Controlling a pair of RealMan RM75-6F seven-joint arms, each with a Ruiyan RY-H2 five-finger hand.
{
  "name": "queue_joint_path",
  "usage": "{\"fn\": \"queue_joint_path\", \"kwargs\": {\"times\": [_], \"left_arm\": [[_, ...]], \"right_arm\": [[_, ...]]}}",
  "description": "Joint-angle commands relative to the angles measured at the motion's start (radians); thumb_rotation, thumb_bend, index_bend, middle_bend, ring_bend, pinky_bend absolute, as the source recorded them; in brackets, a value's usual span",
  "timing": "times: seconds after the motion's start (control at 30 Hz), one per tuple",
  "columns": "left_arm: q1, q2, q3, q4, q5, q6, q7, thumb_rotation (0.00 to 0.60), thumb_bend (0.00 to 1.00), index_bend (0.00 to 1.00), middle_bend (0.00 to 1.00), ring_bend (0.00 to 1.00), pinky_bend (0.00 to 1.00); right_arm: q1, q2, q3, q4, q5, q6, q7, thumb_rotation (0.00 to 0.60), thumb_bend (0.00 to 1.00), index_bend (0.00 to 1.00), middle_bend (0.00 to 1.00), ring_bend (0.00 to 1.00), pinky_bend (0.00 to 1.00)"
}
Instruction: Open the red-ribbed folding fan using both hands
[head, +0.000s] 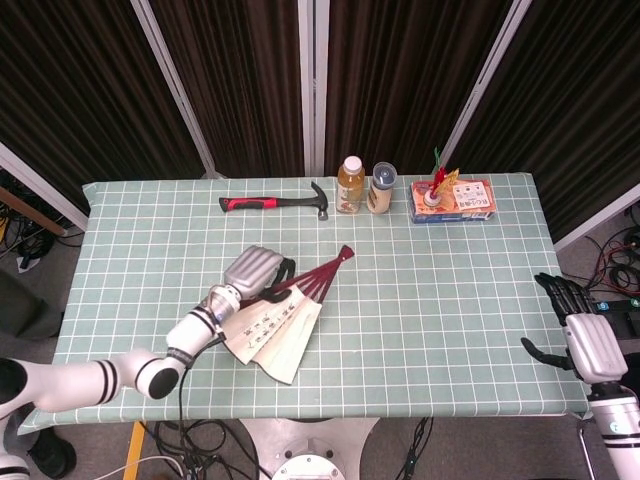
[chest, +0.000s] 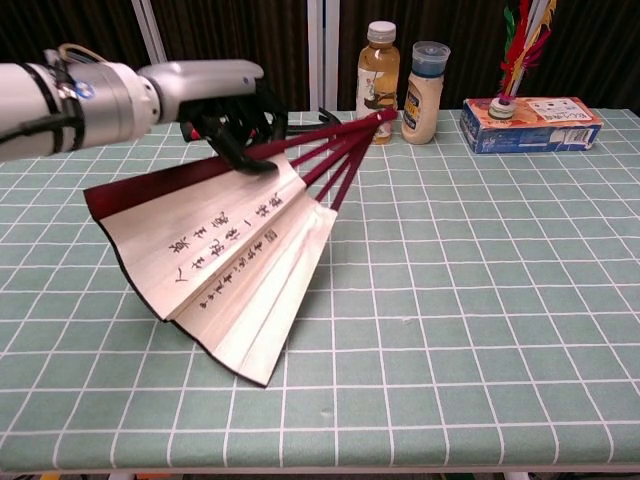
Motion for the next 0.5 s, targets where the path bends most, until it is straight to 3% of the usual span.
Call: {"fn": "queue_joint_path", "kwargs": {"times": [0.03,0.33,0.5], "left_arm": [[0.078,0.055,-0.038,-0.060,0.068,0.103,-0.092,0.600,0.33,0.58,0.72,0.69,0.59],[0.191,0.063,-0.111,-0.090,0.190,0.287,-0.343,0.600,0.35,0.58,0.72,0.69,0.60],[0.222,0.066,-0.128,-0.112,0.239,0.327,-0.448,0.600,0.34,0.58,0.72,0.69,0.60]], "right_arm": [[0.066,0.015,-0.012,-0.045,-0.035,-0.094,0.113,0.600,0.16,0.02,0.07,0.00,0.00],[0.277,-0.014,0.020,-0.108,-0.042,-0.352,0.496,0.600,0.24,0.09,0.13,0.00,0.00],[0.373,-0.086,0.078,-0.079,0.026,-0.445,0.605,0.600,0.27,0.17,0.18,0.02,0.05]]}}
